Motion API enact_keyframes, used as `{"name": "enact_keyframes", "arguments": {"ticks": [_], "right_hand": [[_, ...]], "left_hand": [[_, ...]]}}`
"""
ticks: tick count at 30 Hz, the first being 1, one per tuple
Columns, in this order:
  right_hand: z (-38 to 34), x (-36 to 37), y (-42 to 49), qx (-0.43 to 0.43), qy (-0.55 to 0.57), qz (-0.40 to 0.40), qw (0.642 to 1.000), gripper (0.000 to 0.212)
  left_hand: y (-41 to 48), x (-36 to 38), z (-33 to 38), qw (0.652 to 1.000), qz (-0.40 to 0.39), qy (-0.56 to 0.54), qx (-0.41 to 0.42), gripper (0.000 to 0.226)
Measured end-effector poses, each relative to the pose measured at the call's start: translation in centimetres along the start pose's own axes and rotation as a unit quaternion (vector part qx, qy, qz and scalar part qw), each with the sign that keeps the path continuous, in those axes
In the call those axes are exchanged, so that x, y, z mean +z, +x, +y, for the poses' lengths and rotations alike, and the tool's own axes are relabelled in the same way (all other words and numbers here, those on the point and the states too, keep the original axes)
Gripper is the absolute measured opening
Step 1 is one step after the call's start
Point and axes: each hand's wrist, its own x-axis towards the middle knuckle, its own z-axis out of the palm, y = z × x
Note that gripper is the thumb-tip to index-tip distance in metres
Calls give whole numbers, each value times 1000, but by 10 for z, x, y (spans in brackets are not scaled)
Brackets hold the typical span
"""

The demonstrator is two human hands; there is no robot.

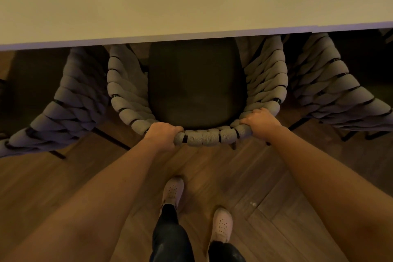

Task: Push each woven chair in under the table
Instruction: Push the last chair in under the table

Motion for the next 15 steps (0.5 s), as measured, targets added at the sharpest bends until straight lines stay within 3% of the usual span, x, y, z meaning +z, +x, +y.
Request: {"name": "enact_keyframes", "arguments": {"ticks": [15], "right_hand": [[11, -3, 6, -24, -32, 8, 999, 36]], "left_hand": [[10, -1, -3, 1000, -2, -15, 17, 29]]}}
